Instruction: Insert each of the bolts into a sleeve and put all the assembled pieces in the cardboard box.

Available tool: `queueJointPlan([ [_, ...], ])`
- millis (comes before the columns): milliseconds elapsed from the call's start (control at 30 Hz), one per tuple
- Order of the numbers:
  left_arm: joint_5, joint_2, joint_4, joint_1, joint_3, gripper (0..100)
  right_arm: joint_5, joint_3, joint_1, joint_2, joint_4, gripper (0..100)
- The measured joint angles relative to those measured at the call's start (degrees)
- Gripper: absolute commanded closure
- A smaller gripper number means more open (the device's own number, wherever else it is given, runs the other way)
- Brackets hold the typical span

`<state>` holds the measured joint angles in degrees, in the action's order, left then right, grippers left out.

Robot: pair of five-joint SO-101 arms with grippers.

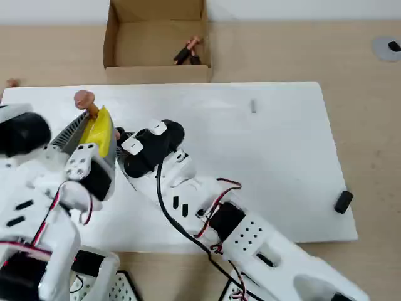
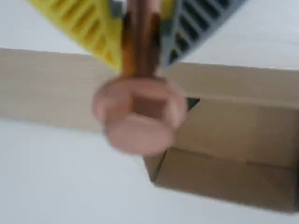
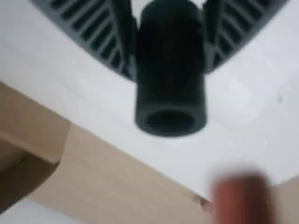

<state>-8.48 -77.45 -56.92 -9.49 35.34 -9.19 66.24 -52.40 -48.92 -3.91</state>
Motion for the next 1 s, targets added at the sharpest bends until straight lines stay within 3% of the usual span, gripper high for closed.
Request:
queueJointPlan([
  [333,1.6,0.0,0.8,5.2,2.0,99,0.0,-0.3,0.0,0.0,0.0,98.9],
  [1000,1.9,0.1,0.9,5.3,4.0,99,0.0,-3.3,0.0,0.0,0.0,98.9],
])
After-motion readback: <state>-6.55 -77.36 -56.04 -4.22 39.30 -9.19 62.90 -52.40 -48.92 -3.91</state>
